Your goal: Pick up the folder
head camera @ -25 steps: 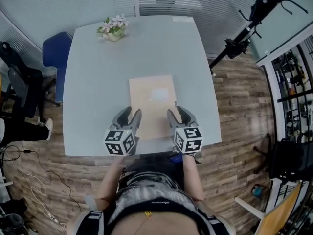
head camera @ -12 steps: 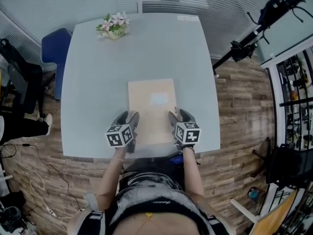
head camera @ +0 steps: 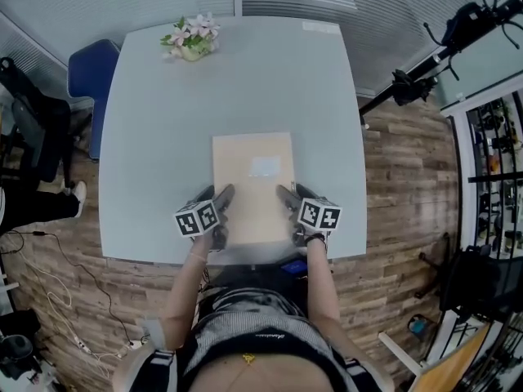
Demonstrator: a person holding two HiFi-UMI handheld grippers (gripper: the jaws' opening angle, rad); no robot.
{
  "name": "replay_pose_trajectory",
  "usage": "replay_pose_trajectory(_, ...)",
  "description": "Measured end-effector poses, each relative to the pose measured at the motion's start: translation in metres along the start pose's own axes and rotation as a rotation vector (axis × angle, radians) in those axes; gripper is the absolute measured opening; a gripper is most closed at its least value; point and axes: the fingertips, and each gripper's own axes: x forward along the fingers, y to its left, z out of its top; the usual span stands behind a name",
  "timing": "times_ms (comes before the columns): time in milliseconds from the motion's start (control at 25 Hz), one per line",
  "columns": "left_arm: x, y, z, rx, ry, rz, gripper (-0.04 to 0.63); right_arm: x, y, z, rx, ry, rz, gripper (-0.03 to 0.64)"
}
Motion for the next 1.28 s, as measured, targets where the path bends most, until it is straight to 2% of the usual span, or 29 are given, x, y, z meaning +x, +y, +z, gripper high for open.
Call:
replay_pose_trajectory(160, 0.005, 0.001, -0.004, -0.022, 0.014, -0.029, 0.272, 0.002, 0.000, 0.000, 0.043, -0.023, 0.058, 0.305)
replay_pose_trajectory(360, -0.001, -0.002, 0.000, 0.035, 0.009, 0.018, 0.265, 0.000, 0.001, 0.000, 0.002, -0.030, 0.025, 0.279)
replay_pose_trajectory(600, -0.012, -0.005, -0.002, 0.028, -0.003, 0.019, 0.256, -0.009, 0.013, 0.000, -0.020, -0.036, 0.020, 0.268)
replay_pose_trajectory(760, -0.030, -0.017, 0.016, 0.061, -0.059, 0.021, 0.256, -0.025, 0.031, 0.016, -0.065, -0.090, 0.023, 0.267)
replay_pose_trajectory(1040, -0.072, -0.056, 0.063, 0.152, -0.182, -0.032, 0.255, -0.065, 0.074, 0.052, -0.100, -0.227, 0.047, 0.265)
replay_pose_trajectory(1280, -0.112, -0.090, 0.099, 0.221, -0.301, -0.079, 0.253, -0.104, 0.113, 0.084, -0.172, -0.343, 0.057, 0.265)
